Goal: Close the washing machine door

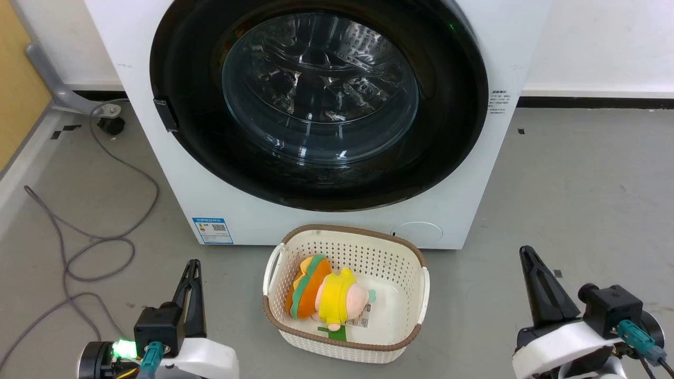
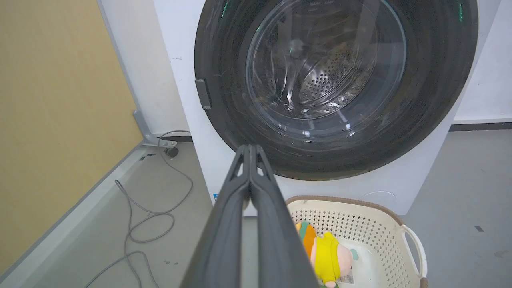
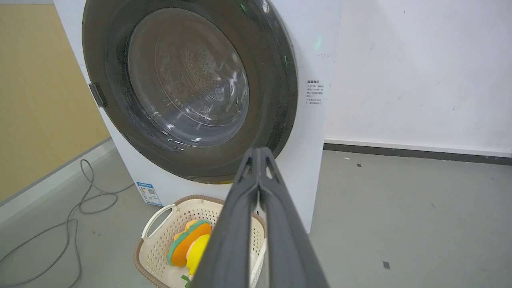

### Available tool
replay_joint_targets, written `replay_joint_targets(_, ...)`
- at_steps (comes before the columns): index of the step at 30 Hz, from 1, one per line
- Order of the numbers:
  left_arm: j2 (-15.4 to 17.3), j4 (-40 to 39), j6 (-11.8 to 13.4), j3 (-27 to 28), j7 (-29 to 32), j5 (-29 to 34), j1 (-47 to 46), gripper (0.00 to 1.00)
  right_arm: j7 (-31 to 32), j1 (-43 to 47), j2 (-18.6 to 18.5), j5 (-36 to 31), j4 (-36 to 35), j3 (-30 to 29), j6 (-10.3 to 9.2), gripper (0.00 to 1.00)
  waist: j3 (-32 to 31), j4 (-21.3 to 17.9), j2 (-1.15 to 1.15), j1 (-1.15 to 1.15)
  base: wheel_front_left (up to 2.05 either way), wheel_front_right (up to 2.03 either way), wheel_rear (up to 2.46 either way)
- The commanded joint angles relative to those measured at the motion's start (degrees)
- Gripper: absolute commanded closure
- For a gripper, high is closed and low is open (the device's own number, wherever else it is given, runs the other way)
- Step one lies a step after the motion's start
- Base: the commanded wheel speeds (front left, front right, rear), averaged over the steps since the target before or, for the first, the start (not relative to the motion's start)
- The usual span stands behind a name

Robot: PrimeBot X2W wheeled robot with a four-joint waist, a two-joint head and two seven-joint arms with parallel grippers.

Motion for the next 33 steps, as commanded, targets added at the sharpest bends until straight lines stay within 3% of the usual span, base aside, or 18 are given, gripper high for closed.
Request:
replay_joint_targets(1, -0.1, -0.3, -0.4, 0.2, 0.4, 0.2, -0.3, 1.0, 0.4, 0.9, 0.1, -0.3, -0.5, -0.1, -0.03, 1.0, 0.0, 0.0, 0.0, 0.0, 0.0, 0.0, 0.0)
replay_joint_targets(33, -1.0, -1.4, -3.1, 1.5, 4.2, 0.4, -0.5, 1.0, 4.3, 1.6, 0.2, -3.1, -2.9, -0.3, -0.04, 1.0, -0.4, 0.0, 0.0, 0.0, 0.0, 0.0, 0.0)
